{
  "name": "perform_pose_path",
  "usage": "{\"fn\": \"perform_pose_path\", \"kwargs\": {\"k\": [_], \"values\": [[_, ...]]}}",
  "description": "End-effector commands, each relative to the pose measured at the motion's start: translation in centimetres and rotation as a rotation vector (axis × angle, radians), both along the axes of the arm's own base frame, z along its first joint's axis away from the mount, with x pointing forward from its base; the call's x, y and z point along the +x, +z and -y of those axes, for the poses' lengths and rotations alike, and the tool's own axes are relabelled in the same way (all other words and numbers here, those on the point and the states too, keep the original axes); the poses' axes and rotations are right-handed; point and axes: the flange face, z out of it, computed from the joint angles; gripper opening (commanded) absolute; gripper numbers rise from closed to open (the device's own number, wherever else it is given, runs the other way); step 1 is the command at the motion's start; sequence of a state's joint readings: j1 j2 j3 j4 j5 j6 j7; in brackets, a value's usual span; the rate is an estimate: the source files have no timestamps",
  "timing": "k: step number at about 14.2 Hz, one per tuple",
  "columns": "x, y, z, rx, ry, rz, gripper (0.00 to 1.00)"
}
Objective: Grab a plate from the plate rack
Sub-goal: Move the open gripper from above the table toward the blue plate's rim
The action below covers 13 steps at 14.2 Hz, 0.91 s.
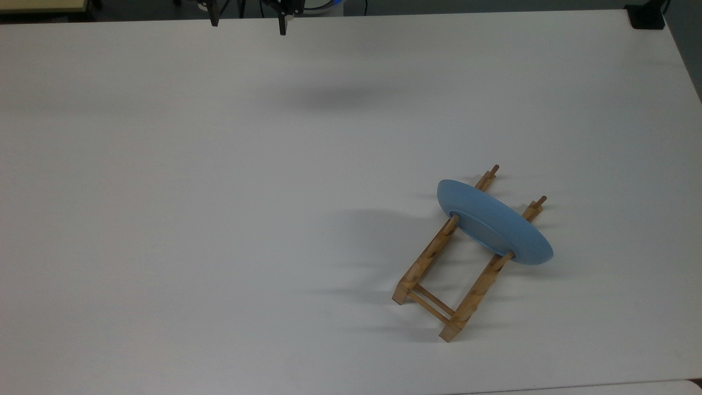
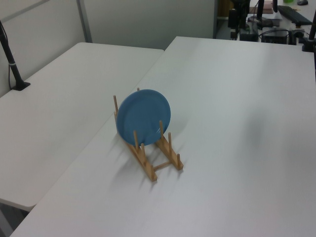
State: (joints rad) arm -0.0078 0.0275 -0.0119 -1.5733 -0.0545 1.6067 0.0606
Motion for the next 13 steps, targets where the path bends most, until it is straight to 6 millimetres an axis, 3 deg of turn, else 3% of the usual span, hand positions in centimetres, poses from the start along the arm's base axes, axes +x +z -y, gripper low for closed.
{"fn": "perform_pose_path", "kwargs": {"k": [1, 3, 6, 13], "values": [[1.0, 0.0, -3.5, 0.018, 0.068, 0.067, 1.0], [1.7, -0.1, -6.0, 0.022, 0.104, 0.108, 1.0], [3.3, -0.4, -13.4, 0.019, 0.2, 0.21, 1.0], [5.5, -6.3, -25.3, -0.166, 0.119, 0.389, 1.0]]}}
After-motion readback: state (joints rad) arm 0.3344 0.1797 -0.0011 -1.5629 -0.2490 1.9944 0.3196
